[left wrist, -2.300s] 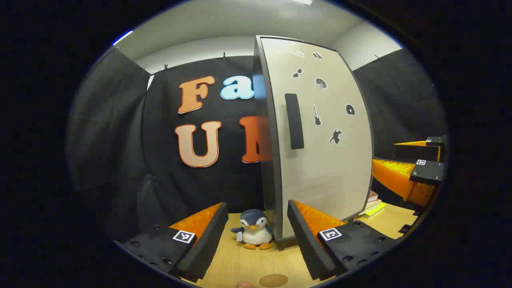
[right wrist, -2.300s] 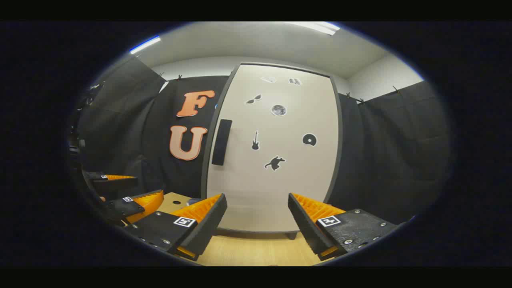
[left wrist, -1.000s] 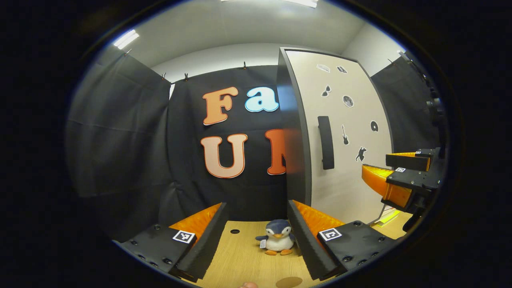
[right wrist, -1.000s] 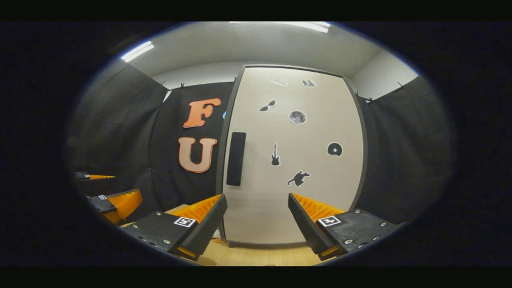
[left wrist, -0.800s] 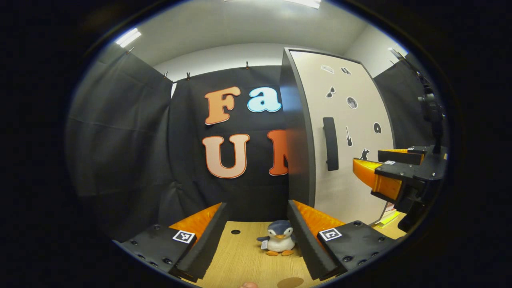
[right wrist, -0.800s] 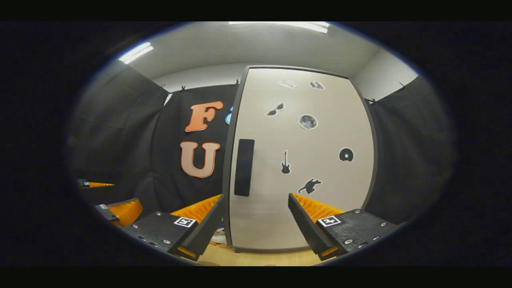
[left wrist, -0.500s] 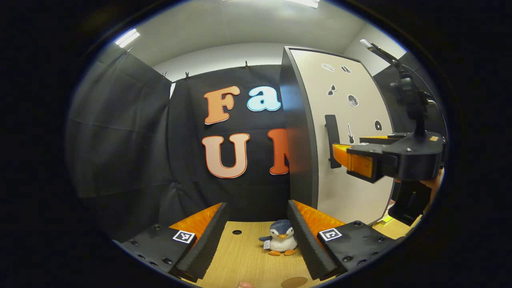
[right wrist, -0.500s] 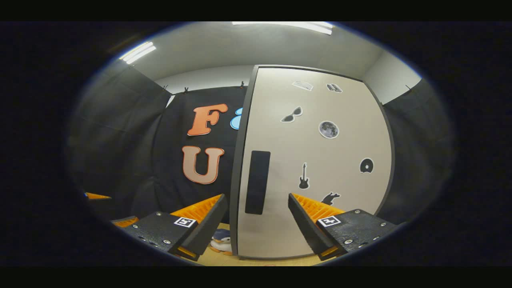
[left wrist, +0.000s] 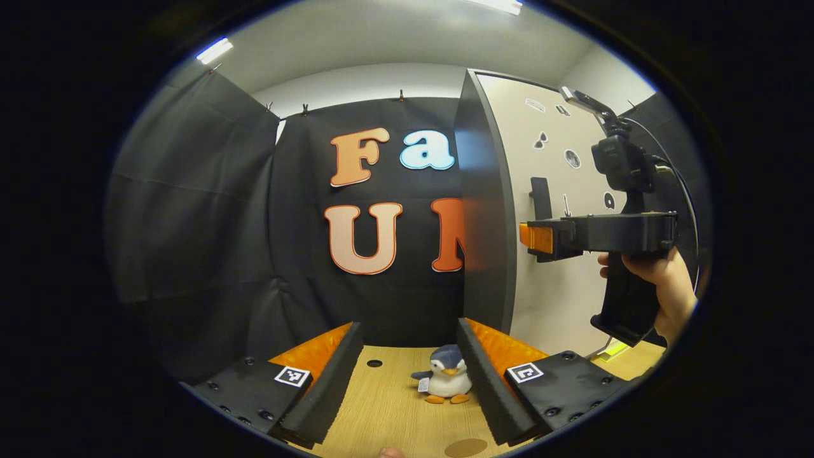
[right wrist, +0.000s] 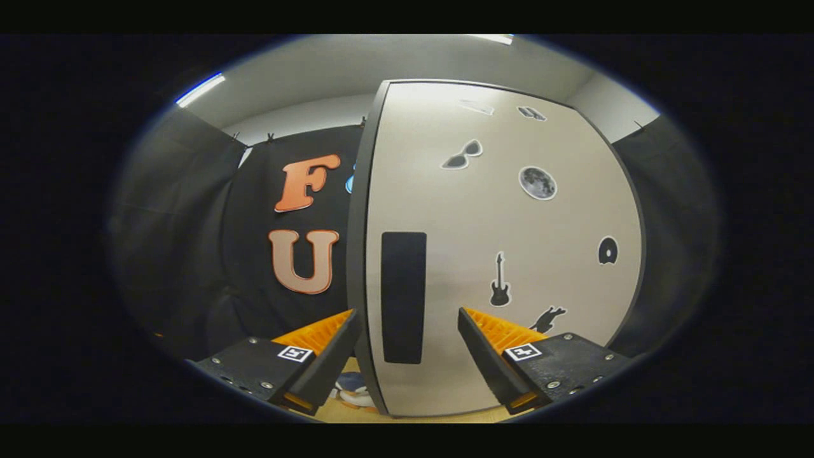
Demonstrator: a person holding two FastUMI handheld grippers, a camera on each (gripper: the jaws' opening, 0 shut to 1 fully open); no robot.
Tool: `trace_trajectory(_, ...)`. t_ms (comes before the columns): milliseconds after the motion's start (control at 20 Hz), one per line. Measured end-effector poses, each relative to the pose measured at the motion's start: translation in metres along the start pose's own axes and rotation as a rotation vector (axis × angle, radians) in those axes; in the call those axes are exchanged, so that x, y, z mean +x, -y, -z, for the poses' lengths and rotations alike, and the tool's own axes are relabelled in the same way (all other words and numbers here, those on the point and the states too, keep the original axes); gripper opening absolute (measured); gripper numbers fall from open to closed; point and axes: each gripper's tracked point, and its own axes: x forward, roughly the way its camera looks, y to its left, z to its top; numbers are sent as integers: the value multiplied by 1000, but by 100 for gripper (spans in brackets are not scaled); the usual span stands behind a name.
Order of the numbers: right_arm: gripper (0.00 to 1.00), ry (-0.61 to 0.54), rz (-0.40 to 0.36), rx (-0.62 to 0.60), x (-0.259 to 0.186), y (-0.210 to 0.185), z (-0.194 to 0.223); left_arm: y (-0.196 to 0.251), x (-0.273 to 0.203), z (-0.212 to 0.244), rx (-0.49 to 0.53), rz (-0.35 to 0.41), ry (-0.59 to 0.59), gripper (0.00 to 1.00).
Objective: Open the cabinet door with the right hand, grasp the bottle in the cabinet with the left hand and place it on the coaster, then close the cabinet door with the right hand.
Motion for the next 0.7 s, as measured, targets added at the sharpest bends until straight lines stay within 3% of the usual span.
trace_trajectory(200,85,-21,10,27,8,0,6,-5,5,1,7,-10,3,97)
trace_trajectory(400,66,-31,19,5,8,-1,9,-7,3,5,2,-11,-1,97)
trace_trajectory(450,55,-36,3,16,8,-6,10,-7,5,5,0,-10,-3,97)
trace_trajectory(600,35,-38,7,16,9,-6,11,-8,4,7,-1,-13,-8,97)
trace_trajectory(700,33,-45,-2,11,9,-7,13,-11,2,7,-3,-17,-7,97)
